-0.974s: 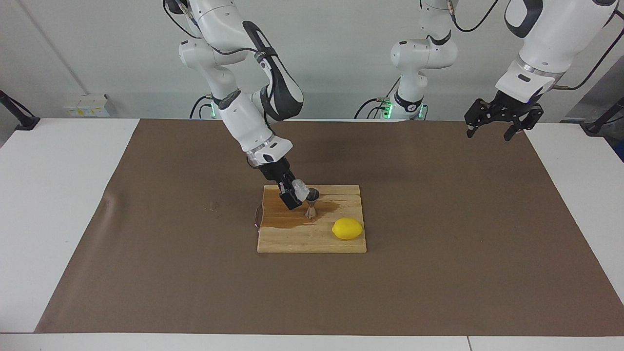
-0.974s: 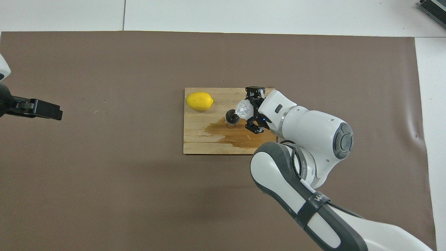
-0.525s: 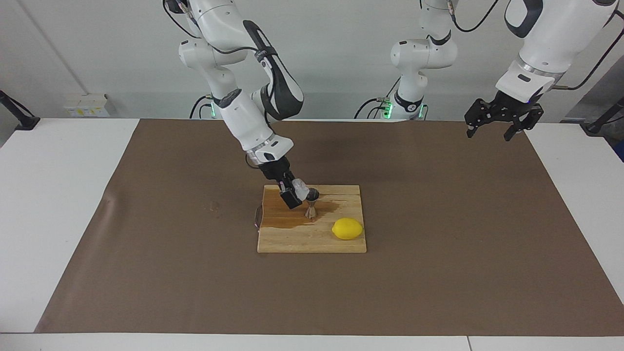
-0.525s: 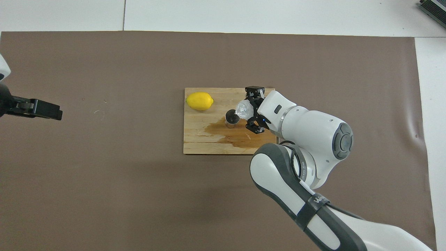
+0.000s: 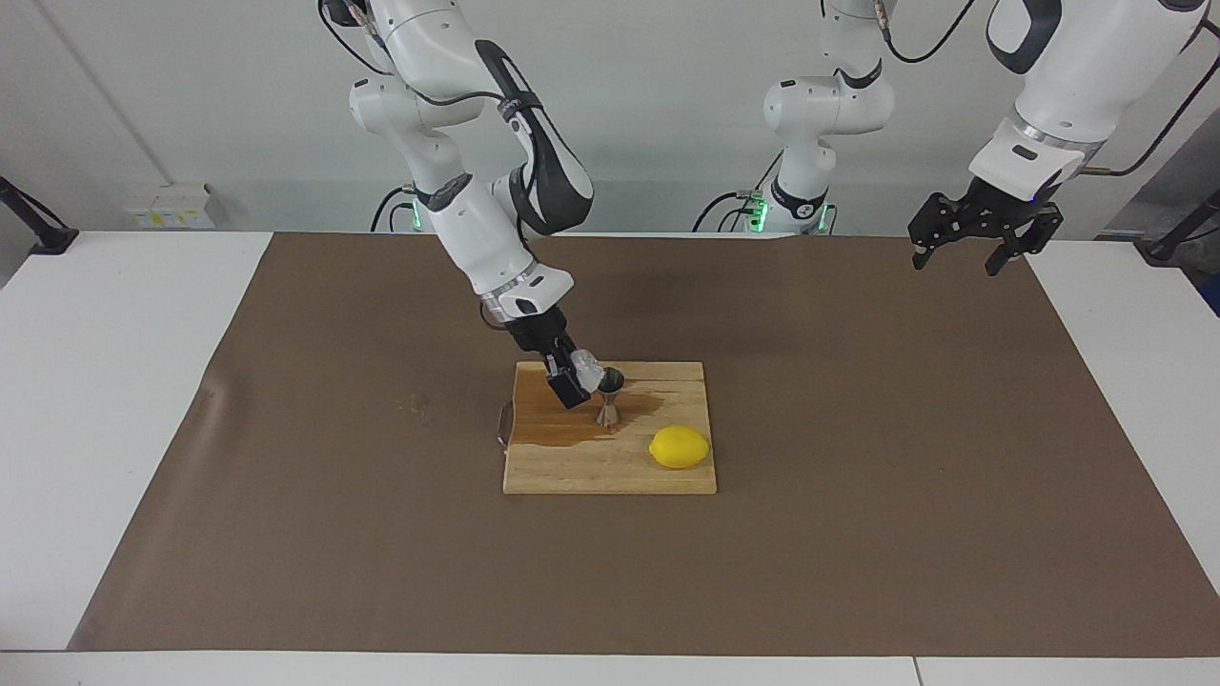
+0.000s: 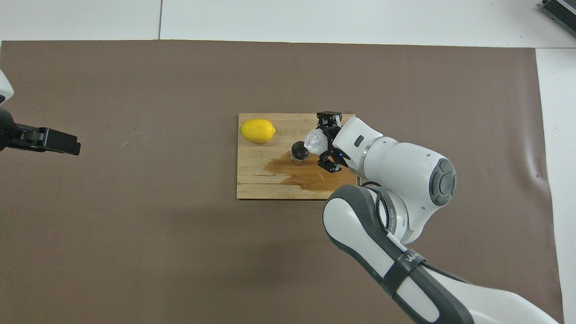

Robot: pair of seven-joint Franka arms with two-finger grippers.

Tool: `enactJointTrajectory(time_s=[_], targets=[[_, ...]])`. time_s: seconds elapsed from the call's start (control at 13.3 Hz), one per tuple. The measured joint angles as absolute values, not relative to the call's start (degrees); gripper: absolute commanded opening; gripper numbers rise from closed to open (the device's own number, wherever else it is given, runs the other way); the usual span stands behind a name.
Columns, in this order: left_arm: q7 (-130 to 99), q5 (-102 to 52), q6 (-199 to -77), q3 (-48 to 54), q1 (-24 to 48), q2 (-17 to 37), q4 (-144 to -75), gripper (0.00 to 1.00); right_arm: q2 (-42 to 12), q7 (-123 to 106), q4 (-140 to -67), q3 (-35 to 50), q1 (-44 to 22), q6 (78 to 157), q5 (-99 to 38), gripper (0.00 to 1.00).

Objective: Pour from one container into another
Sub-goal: 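Tilt the white cup over the metal cup with the right gripper, then carry the white cup back off the board with the right gripper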

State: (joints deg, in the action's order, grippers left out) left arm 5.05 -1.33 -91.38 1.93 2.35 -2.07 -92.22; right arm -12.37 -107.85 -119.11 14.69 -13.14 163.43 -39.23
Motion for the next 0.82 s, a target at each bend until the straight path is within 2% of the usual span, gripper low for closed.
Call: enactJointTrajectory(time_s=[0.82], targets=[[5.05,-1.33,-91.38,1.94,2.35,-2.07,-92.22,1.00,-10.92,-106.75,-119.47,14.62,-12.94,163.41,-39.27,0.00]])
